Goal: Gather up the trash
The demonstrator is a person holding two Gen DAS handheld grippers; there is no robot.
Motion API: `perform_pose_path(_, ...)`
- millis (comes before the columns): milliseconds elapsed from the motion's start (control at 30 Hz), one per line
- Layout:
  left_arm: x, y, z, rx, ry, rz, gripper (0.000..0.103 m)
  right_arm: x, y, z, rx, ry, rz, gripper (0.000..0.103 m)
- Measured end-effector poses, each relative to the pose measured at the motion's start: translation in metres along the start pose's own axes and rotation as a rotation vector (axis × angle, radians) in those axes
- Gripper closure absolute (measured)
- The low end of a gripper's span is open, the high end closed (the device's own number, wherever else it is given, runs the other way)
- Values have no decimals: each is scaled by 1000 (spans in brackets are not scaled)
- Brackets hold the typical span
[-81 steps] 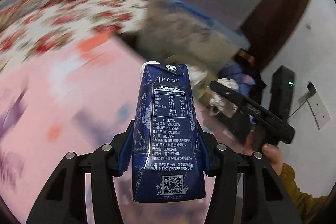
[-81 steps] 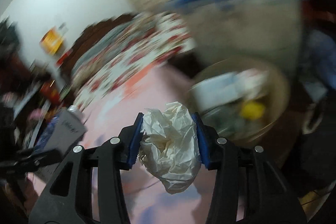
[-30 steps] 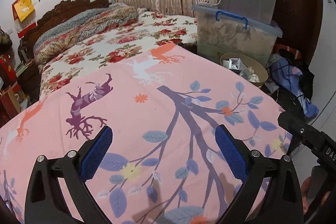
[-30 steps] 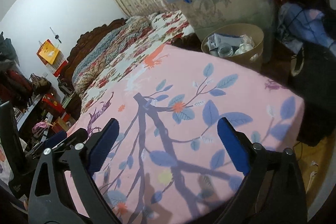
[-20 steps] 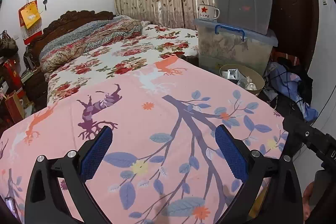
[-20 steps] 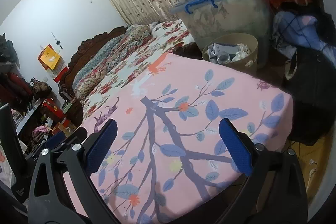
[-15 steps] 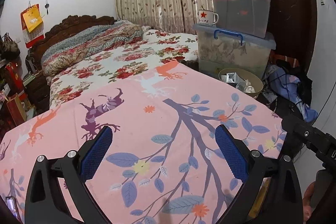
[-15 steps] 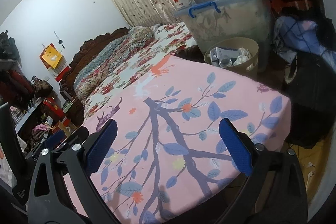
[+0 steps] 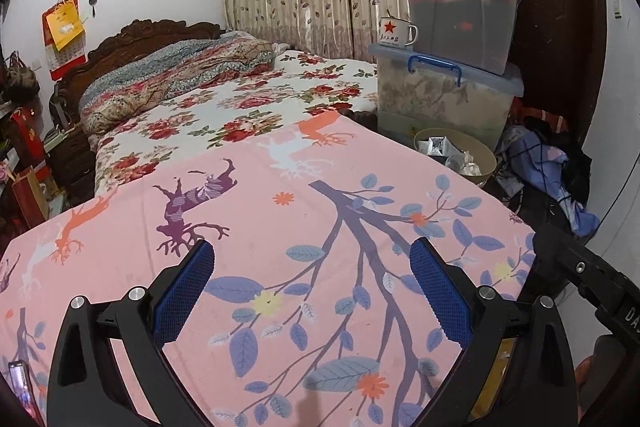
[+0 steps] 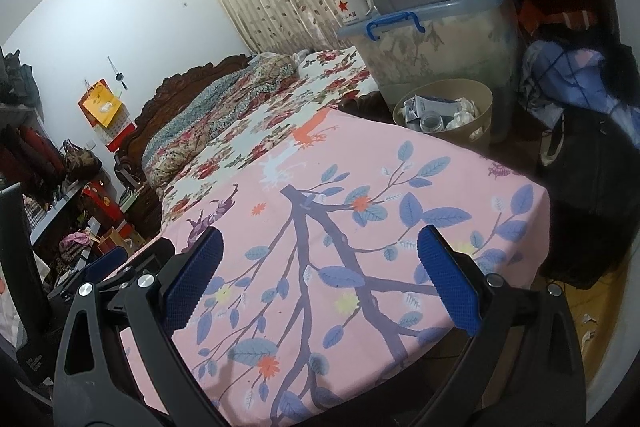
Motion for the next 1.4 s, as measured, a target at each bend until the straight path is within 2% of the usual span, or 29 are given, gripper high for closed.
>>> perform_pose_path(367, 4, 1, -1, -37, -24, 9, 9, 2, 3, 2, 0, 2, 0, 6)
perform_pose_path(1400, 1, 6, -1, -30, 4, -9, 9, 3, -3, 0, 14, -3, 5, 5)
Point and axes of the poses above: each gripper's, at about its wrist camera, not at the fingertips, and y roughly against the way its jaws point, z to its left, x to its underside, the point moved 10 cm from there along -y, roughly the way its jaws point, and after that the axes turned 12 degrees about x, right-handed, at the moved point
